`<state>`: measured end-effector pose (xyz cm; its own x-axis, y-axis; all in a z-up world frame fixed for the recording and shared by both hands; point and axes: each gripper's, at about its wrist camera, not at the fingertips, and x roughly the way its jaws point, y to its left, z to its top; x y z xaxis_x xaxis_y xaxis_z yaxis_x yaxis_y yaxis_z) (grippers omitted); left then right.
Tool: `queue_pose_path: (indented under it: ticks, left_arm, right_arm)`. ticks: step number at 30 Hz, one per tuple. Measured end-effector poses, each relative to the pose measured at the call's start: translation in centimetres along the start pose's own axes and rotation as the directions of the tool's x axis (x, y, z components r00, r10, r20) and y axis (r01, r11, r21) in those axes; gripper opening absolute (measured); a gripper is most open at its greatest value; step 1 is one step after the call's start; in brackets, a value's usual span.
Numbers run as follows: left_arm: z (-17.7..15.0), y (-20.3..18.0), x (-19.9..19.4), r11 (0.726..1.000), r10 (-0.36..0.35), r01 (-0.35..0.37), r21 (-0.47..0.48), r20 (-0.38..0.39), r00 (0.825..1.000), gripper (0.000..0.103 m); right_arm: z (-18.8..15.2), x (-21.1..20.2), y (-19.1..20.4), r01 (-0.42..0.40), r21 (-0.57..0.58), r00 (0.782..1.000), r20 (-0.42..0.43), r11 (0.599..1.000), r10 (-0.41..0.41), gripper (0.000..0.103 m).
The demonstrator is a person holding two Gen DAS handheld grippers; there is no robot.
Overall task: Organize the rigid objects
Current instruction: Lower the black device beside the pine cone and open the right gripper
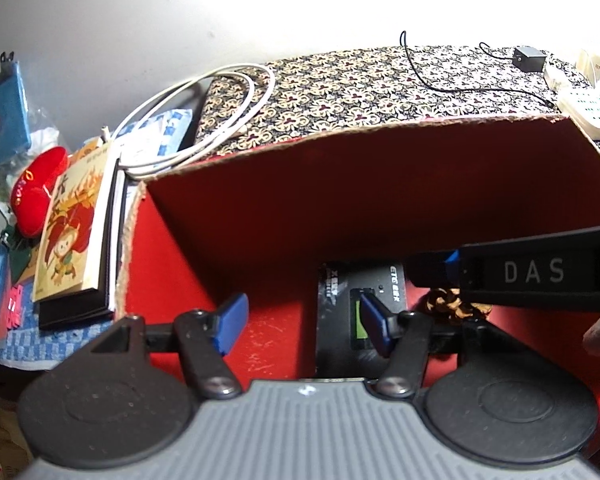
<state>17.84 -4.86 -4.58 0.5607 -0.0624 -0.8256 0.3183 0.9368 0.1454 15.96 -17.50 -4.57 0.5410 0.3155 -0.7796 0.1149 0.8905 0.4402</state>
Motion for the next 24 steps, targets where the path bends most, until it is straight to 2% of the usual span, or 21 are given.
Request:
queue_pose_path:
  ticks: [10,15,24]
  left_arm:
    - [-0.2,0.0,-0.3,0.999,0.046,-0.045,-0.017,0.030,0.998,0.061]
    - [-0.2,0.3,-0.9,0.997,0.069,-0.067,-0.047,0.037,0.997,0.062]
    - [-1.2,0.6,-5.4,0.995,0.089,-0.082,-0.059,0.112,0.990,0.066]
  right_arm:
    - [-0.2,-0.3,0.1,0.038,0.008,0.999,0.033,0.999,-0.039,0.016]
    - [-0.9,-1.5,0.6,0.069,-0.034,0.991,0.114,0.997,-0.065,0.016]
    - [-3.3,-4.4,1.0,0.027,-0.069,0.983,0.185,0.997,-0.014,0.016]
